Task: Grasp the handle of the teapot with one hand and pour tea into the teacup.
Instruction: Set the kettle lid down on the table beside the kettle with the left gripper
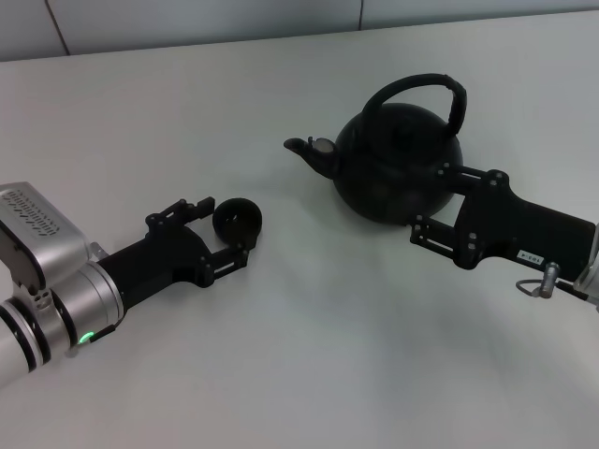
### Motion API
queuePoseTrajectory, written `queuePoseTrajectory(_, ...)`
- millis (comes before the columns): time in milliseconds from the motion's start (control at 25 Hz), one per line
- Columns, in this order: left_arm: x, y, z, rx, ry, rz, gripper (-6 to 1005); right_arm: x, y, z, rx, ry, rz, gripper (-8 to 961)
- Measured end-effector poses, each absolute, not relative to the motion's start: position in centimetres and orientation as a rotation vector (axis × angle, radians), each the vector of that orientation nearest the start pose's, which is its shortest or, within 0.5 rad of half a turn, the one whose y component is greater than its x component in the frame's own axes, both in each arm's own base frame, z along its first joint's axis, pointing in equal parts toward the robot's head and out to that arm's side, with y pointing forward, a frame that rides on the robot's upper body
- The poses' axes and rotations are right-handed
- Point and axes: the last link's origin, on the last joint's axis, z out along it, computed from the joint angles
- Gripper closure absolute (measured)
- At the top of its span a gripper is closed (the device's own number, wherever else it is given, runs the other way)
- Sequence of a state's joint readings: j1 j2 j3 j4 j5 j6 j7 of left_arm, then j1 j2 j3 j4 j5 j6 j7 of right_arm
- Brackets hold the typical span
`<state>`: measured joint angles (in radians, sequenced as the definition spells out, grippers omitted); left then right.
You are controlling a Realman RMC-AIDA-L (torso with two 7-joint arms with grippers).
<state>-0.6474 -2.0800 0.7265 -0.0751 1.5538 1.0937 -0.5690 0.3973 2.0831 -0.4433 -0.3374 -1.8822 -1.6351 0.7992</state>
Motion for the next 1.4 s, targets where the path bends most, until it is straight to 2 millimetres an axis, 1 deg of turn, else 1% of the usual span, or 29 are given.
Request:
queuePoseTrajectory(200, -28.2, 31.7, -10.5, -2.468, -0.516, -0.605, 208, 30.1, 27.2, -1.6, -2.414, 0.391, 0.966, 411)
queuePoseTrajectory(760, -28.1, 31.9, -10.2, -2.466, -0.532, -0.627, 211, 30.1, 27.2, -1.6, -2.414, 0.391, 0.967, 411)
queuePoseTrajectory(880, -28.0, 31.7, -9.9, -2.458, -0.526, -0.661, 212, 30.2, 27.2, -1.6, -2.414, 0.392, 0.966, 411)
queuePoseTrajectory(1160, -28.2, 30.9, -8.2, -2.403, -0.499, -0.782, 213, 30.2, 27.2, -1.7, -2.412, 0.395, 0.961, 410)
queuePoseTrajectory(1200, -28.1, 30.4, -7.4, -2.387, -0.474, -0.846, 213, 30.3, 27.3, -1.7, -2.407, 0.398, 0.960, 410)
queuePoseTrajectory(1280, -28.2, 30.0, -7.0, -2.379, -0.458, -0.876, 214, 30.3, 27.4, -1.6, -2.394, 0.401, 0.964, 410)
queuePoseTrajectory(1320, -28.0, 29.1, -6.0, -2.361, -0.399, -0.958, 214, 30.2, 27.4, -1.5, -2.385, 0.402, 0.968, 410)
queuePoseTrajectory(1360, -28.0, 29.1, -6.0, -2.361, -0.399, -0.958, 214, 30.2, 27.4, -1.5, -2.385, 0.402, 0.968, 410)
queuePoseTrajectory(1400, -27.9, 28.3, -5.1, -2.348, -0.354, -1.025, 214, 30.3, 27.5, -1.4, -2.366, 0.407, 0.975, 410)
